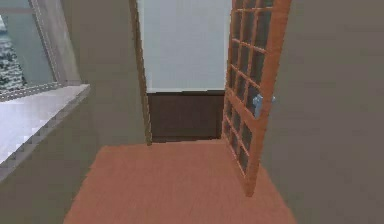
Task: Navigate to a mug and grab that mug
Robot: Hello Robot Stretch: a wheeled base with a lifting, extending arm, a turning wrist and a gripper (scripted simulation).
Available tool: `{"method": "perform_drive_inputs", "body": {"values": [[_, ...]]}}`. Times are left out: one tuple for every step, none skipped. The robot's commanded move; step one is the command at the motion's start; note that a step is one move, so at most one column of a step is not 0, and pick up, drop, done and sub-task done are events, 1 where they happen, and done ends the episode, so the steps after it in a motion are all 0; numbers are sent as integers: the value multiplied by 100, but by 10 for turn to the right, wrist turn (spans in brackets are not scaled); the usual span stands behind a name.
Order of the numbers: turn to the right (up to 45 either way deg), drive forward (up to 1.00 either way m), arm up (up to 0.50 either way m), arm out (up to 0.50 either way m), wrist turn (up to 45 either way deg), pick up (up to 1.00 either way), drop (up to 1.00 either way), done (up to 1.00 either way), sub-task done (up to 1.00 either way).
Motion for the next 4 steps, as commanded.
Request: {"method": "perform_drive_inputs", "body": {"values": [[0, 100, 0, 0, 0, 0, 0, 0, 0], [0, 100, 0, 0, 0, 0, 0, 0, 0], [30, 0, 0, 0, 0, 0, 0, 0, 0], [0, 30, 0, 0, 0, 0, 0, 0, 0]]}}
